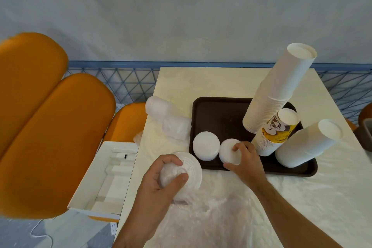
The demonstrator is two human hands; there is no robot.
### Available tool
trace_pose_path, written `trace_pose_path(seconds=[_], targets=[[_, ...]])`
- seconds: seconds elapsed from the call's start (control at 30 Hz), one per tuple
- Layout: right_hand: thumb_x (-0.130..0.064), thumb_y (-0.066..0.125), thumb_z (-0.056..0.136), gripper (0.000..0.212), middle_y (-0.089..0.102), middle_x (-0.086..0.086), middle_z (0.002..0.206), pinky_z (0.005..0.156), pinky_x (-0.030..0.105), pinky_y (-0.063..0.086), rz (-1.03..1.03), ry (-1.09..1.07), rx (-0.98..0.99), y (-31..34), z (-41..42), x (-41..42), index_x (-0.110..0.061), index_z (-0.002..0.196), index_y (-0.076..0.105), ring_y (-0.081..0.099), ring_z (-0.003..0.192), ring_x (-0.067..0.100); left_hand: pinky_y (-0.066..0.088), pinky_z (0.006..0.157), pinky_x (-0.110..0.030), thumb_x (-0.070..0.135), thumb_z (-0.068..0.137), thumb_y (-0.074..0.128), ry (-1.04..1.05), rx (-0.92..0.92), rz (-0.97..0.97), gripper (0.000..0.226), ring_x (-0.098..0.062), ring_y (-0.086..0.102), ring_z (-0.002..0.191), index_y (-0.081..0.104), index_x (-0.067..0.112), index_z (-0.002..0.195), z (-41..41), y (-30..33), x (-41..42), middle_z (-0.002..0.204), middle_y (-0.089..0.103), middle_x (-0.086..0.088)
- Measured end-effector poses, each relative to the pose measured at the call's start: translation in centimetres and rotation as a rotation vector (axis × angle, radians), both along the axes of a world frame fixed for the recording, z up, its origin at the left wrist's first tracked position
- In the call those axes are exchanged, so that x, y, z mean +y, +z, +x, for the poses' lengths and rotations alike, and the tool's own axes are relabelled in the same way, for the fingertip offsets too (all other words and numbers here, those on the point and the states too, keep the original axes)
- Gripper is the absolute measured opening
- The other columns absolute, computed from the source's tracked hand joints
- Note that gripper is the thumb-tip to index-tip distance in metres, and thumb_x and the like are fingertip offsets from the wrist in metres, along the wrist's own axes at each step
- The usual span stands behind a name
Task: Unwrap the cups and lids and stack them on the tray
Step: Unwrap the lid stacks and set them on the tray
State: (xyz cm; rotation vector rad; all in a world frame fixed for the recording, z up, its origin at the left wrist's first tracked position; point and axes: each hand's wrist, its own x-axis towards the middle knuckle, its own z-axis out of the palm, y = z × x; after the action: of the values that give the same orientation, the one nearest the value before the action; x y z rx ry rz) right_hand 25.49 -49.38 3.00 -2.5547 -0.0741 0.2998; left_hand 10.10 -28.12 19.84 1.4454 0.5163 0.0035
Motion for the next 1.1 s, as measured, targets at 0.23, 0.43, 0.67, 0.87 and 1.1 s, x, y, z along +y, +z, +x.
trace_pose_path(seconds=[0.23, 0.43, 0.67, 0.87, 1.1], targets=[[-0.036, 0.090, 0.072, 0.057, 0.040, 0.003, 0.148, 0.098, 0.036, 0.051, 0.001, -0.015, -0.016, -0.1, -0.3, 0.2, -0.029, 0.111, 0.049, 0.047, 0.127, 0.027, 0.061, 0.062, -0.042, 0.006, 0.086, 0.071, -0.006, -0.018, 0.034, 0.033, -0.022, 0.054, 0.110, 0.066, 0.037, 0.095, -0.4, -0.2, 0.1, 0.105, 0.058, 0.021], [-0.043, 0.088, 0.072, 0.061, 0.031, 0.003, 0.158, 0.106, 0.043, 0.046, -0.039, -0.049, -0.007, 2.7, -1.2, -0.1, -0.028, 0.120, 0.053, 0.037, 0.140, 0.031, 0.061, 0.080, -0.046, 0.023, 0.080, 0.078, -0.008, -0.021, 0.164, 0.055, -0.020, 0.052, 0.117, 0.053, 0.055, 0.117, -0.5, -0.9, 0.4, 0.117, 0.053, 0.026], [-0.028, 0.067, 0.096, 0.010, 0.068, -0.009, 0.108, 0.075, 0.020, 0.058, 0.551, -0.046, 0.164, 12.6, -4.7, 1.8, -0.027, 0.105, 0.064, 0.069, 0.090, 0.010, 0.063, 0.073, -0.039, 0.021, 0.084, 0.075, -0.038, -0.041, 0.142, 0.053, -0.014, 0.052, 0.112, 0.055, 0.061, 0.112, 0.1, -0.8, -0.8, 0.106, 0.052, 0.036], [-0.030, 0.066, 0.096, 0.010, 0.068, -0.016, 0.091, 0.075, 0.021, 0.058, 0.637, 0.144, 0.186, 17.7, -7.6, 3.0, -0.032, 0.104, 0.070, 0.069, 0.085, 0.008, 0.063, 0.071, -0.038, 0.029, 0.086, 0.071, -0.061, -0.059, 0.102, 0.044, -0.017, 0.056, 0.111, 0.055, 0.063, 0.106, 0.6, -0.4, -1.8, 0.113, 0.056, 0.028], [-0.031, 0.073, 0.090, 0.015, 0.070, -0.011, 0.095, 0.085, 0.027, 0.060, 0.555, 0.089, 0.193, 17.7, -8.3, 2.5, -0.030, 0.105, 0.071, 0.070, 0.087, 0.009, 0.060, 0.086, -0.045, 0.043, 0.081, 0.069, -0.096, -0.080, 0.177, 0.041, -0.015, 0.056, 0.112, 0.049, 0.068, 0.107, 0.6, -0.3, -2.5, 0.107, 0.053, 0.037]])
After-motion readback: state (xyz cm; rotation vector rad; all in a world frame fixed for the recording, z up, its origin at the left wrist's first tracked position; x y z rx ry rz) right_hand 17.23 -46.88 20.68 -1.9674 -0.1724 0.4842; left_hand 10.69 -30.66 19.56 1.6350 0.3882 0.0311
